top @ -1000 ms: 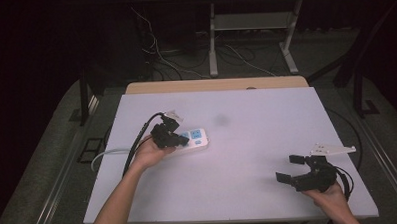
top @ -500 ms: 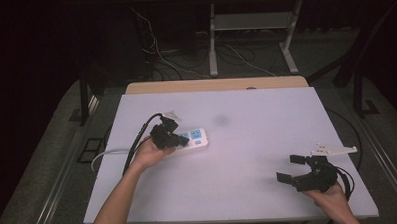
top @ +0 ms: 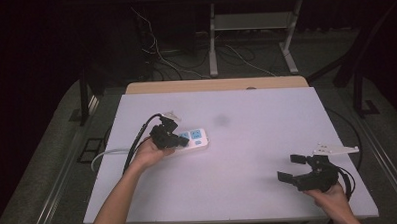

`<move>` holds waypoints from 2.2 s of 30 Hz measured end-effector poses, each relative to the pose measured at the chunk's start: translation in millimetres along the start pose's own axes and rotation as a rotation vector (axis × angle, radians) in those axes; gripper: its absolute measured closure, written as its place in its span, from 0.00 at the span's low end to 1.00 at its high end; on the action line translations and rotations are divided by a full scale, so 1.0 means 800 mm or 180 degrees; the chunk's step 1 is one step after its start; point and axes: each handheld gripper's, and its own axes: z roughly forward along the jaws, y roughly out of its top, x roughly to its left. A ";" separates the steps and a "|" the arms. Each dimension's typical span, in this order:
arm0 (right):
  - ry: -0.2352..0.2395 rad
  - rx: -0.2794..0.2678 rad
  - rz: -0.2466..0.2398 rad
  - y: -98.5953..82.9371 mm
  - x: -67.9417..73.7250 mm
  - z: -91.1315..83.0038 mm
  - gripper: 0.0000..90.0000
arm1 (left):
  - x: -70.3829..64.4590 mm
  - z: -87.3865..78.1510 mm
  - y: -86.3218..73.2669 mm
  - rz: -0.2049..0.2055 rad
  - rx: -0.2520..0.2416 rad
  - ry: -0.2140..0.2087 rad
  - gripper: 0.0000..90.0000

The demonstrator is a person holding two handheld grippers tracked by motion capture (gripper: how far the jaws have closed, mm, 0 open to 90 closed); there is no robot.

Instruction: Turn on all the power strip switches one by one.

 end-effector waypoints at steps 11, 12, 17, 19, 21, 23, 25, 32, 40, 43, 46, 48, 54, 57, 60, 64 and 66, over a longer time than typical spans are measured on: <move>0.0000 0.0001 0.0011 0.000 -0.001 -0.001 0.00 | -0.001 0.000 0.000 -0.0051 -0.0001 0.0020 1.00; 0.0001 -0.0001 0.0014 0.000 -0.001 0.000 0.00 | -0.002 0.000 0.000 -0.0051 -0.0011 0.0029 1.00; -0.0004 0.0006 0.0016 0.000 -0.002 0.000 0.00 | -0.002 -0.001 -0.001 -0.0056 -0.0017 -0.0017 1.00; -0.0005 0.0002 0.0015 0.000 -0.002 0.000 0.00 | -0.003 -0.001 0.000 -0.0037 -0.0028 -0.0006 1.00; -0.0007 0.0002 0.0020 0.000 -0.002 0.000 0.00 | -0.005 -0.001 0.001 -0.0015 -0.0019 0.0015 1.00; -0.0005 0.0000 0.0016 0.000 -0.003 0.000 0.00 | -0.006 -0.001 0.002 0.0015 -0.0008 0.0044 1.00; -0.0004 0.0001 0.0015 0.000 -0.003 0.000 0.00 | -0.008 0.000 0.002 0.0043 0.0006 0.0031 1.00; -0.0007 0.0001 0.0018 0.000 -0.003 0.000 0.00 | -0.010 -0.005 0.006 0.0075 -0.0001 0.0021 1.00; -0.0003 0.0007 0.0012 0.000 -0.002 0.000 0.00 | -0.013 -0.009 0.015 0.0131 0.0023 -0.0014 1.00; -0.0007 0.0007 0.0011 -0.001 -0.002 0.000 0.00 | -0.015 -0.011 0.022 0.0172 0.0019 -0.0015 1.00; -0.0005 0.0008 0.0011 0.000 -0.002 0.000 0.00 | -0.016 -0.013 0.028 0.0197 0.0015 -0.0031 1.00; -0.0004 0.0009 0.0010 -0.001 -0.002 0.000 0.00 | -0.017 -0.013 0.032 0.0215 0.0026 -0.0026 1.00; -0.0004 0.0005 0.0018 -0.001 -0.002 -0.001 0.00 | -0.020 -0.010 0.039 0.0244 0.0018 -0.0017 1.00; -0.0005 0.0007 0.0009 -0.001 -0.002 0.000 0.00 | -0.021 -0.008 0.043 0.0266 0.0046 -0.0011 1.00; -0.0006 0.0006 0.0013 -0.001 -0.002 0.000 0.00 | -0.021 -0.006 0.046 0.0270 0.0038 -0.0019 1.00; -0.0006 0.0005 0.0012 -0.001 -0.002 0.000 0.00 | -0.022 -0.001 0.050 0.0302 0.0070 -0.0021 1.00; -0.0005 0.0004 0.0012 -0.001 -0.003 0.000 0.00 | -0.024 0.002 0.052 0.0312 0.0084 -0.0024 1.00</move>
